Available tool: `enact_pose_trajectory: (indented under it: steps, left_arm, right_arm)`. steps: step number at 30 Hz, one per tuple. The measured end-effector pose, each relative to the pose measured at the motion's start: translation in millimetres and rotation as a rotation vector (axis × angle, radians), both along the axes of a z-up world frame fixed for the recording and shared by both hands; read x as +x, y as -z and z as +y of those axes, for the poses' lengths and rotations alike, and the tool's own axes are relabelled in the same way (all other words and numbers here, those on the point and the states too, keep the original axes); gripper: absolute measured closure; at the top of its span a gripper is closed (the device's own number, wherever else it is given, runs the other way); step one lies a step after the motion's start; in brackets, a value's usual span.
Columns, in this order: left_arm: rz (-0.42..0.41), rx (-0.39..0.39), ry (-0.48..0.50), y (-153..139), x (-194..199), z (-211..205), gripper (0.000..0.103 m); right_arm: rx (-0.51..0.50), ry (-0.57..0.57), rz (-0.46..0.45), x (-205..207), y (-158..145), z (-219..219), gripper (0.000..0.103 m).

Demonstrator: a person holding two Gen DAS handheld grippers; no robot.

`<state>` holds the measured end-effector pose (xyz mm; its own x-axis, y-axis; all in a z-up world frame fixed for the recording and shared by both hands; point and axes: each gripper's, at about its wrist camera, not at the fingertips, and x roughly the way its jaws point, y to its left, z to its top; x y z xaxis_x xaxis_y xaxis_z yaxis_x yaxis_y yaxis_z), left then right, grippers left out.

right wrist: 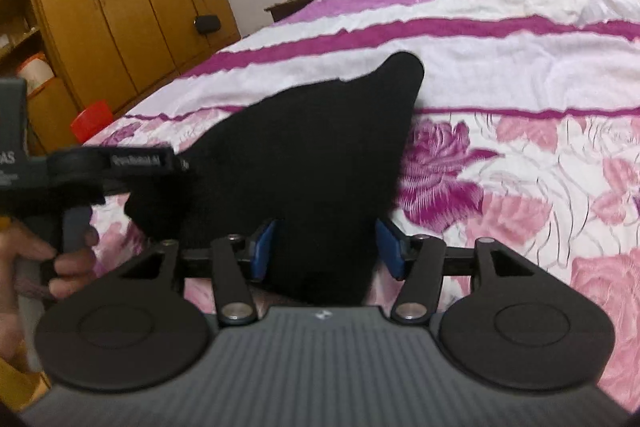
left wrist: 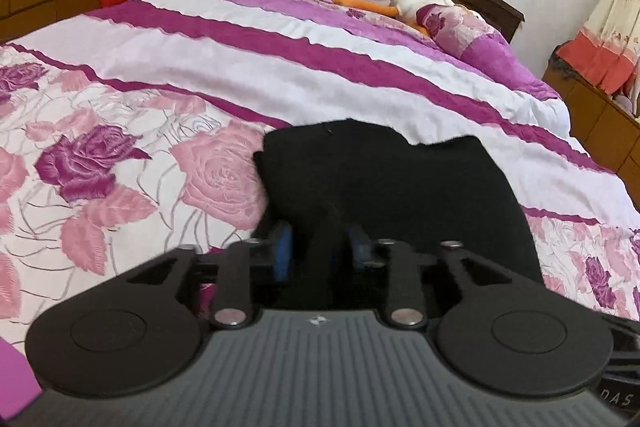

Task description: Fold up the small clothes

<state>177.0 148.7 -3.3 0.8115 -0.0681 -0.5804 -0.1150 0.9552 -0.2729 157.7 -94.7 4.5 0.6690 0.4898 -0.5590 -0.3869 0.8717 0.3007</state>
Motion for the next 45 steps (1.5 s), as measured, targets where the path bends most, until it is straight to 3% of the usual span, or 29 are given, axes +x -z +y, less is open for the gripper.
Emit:
enact_pose_trajectory:
  steps: [2,8,12,21,22,23,26,29,39,45]
  left_arm:
    - [0.009,-0.004,0.000,-3,-1,3,0.045]
    - [0.049,-0.052,0.067,6,5,14,0.035]
    - [0.075,-0.125,0.085,13,14,23,0.032]
    - [0.080,-0.277,0.174,30,28,21,0.031]
    - [0.081,-0.286,0.185,31,30,20,0.033]
    - [0.080,-0.296,0.196,31,31,18,0.043]
    - [0.077,-0.359,0.216,30,30,16,0.058]
    - [0.057,-0.400,0.231,21,24,12,0.062]
    - [0.036,-0.450,0.339,-15,-25,-57,0.063]
    - [0.078,-0.360,0.432,-12,-56,-115,0.063]
  right_arm:
    - [0.019,-0.002,0.009,-1,-1,-6,0.045]
    - [0.108,0.052,-0.005,7,-9,-27,0.035]
    - [0.189,0.055,0.044,27,1,-35,0.027]
    - [0.334,-0.001,0.144,65,29,-20,0.025]
    - [0.325,-0.007,0.146,67,30,-17,0.026]
    - [0.317,-0.013,0.145,68,30,-14,0.029]
    - [0.305,-0.029,0.150,70,23,-11,0.054]
    - [0.334,-0.038,0.149,66,10,-19,0.063]
    - [0.282,-0.040,0.137,17,-47,-78,0.064]
    - [0.222,-0.010,0.163,-24,-45,-127,0.064]
